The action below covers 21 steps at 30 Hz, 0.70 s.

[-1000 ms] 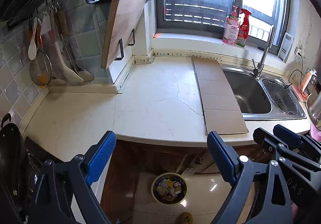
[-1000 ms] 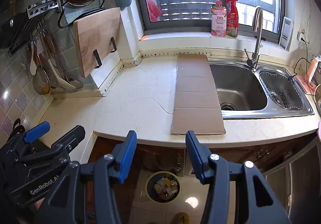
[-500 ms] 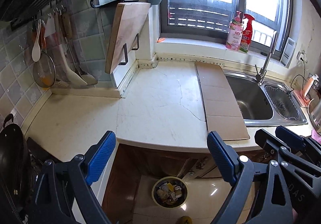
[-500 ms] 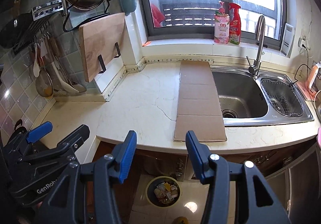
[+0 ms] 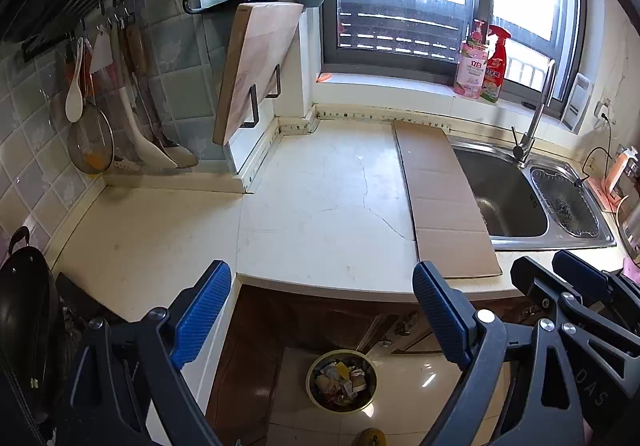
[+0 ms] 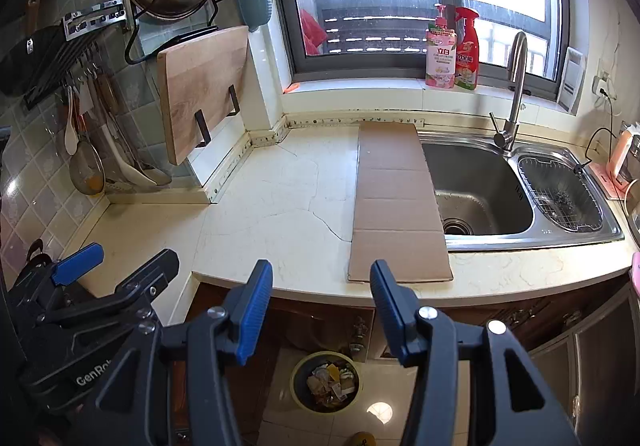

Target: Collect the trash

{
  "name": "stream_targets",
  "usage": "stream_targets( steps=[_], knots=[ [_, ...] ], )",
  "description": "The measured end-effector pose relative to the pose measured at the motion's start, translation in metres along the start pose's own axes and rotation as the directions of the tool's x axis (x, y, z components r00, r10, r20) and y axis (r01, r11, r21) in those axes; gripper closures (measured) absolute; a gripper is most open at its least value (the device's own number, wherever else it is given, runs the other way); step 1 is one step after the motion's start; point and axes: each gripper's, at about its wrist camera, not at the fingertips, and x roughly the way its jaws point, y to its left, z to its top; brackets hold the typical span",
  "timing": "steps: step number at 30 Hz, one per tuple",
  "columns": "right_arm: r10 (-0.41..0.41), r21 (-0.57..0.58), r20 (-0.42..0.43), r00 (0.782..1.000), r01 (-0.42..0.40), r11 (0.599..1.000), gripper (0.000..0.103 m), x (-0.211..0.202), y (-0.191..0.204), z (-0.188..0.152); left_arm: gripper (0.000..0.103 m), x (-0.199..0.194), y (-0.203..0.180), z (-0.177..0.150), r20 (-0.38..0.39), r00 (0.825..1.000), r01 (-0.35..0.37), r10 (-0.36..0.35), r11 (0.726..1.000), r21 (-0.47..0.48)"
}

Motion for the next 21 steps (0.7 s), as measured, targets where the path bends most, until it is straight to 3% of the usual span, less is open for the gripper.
stream_targets(
  steps=[21],
  knots=[
    [-0.016, 0.007, -0.017, 1.0, 0.016, 1.0, 0.052, -0.0018, -0.0013, -0.0049, 0.013, -0.0006, -0.0004, -0.003, -0.008, 1.0, -0.009, 0.009, 1.0, 0.016]
  ],
)
